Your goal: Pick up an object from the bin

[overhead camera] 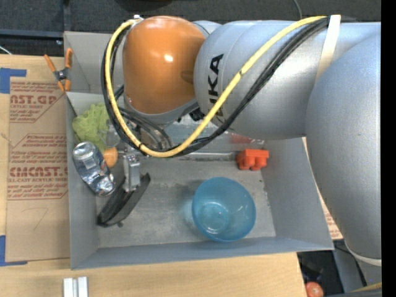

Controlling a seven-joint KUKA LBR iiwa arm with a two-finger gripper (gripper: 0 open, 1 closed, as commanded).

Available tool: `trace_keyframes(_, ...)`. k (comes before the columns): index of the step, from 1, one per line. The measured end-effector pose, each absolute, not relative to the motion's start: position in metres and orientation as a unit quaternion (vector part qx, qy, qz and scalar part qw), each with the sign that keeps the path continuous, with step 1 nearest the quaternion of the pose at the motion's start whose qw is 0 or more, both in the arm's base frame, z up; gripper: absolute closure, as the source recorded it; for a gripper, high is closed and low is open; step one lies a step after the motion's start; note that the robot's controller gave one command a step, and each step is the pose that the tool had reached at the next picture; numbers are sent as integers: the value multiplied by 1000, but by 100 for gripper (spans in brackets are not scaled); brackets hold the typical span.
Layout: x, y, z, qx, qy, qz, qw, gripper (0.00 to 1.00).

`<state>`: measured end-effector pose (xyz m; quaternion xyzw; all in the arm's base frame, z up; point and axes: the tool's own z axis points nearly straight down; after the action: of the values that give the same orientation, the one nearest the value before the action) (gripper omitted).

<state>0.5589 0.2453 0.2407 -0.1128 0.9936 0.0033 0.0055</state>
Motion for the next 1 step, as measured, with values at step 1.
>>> trace_keyframes(1, 518, 231, 141, 91, 996, 0, -2, 0)
